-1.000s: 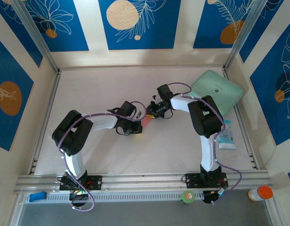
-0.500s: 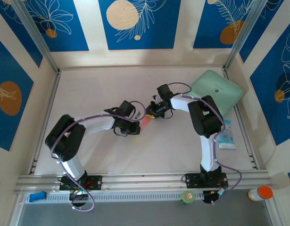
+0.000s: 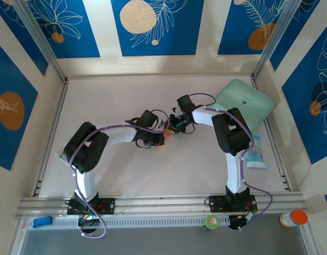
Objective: Fold a paper plane with a square sheet of paper (pick it up from the middle)
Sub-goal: Fold the wing for the fifth time at the center of the table.
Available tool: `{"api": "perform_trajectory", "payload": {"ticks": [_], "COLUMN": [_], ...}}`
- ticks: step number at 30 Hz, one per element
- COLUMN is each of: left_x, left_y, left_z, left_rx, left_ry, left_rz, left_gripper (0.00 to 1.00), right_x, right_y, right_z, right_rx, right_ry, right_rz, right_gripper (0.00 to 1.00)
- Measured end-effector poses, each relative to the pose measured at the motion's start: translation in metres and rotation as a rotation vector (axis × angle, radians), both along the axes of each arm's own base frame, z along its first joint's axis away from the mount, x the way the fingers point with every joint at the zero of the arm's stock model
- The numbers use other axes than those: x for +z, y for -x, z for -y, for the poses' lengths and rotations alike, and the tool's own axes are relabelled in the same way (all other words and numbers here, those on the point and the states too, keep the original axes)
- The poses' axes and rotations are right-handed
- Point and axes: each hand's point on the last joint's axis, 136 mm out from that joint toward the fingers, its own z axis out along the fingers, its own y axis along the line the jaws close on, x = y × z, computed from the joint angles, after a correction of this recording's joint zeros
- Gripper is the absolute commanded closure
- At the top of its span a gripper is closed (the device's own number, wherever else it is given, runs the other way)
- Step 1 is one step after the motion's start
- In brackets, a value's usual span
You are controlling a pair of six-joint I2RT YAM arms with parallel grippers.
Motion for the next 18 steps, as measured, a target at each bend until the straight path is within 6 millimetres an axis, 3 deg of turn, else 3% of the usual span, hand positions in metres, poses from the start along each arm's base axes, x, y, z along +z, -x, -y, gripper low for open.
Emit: {"api": "perform_trajectory", "payload": {"ticks": [13,18], "left_x": [-0.007,-0.007], "left_y": [-0.002,-0.001], "left_z": [0.0,0.0], "left_rx": [0.002,0.002], "left_ry": [-0.007,-0.001], "left_rz": [0.002,0.008], "left_gripper": [1.0,1.0], "right_x": [0.003,0.024], "right_y": [-0.003,-0.007], "right_z": [0.005,0.014], "right_rx": [-0.005,-0.015], "right_ry": [-0.022,-0.031], "right_rz": [-0.009,0.044], "right_gripper": [0.82,0.82]}}
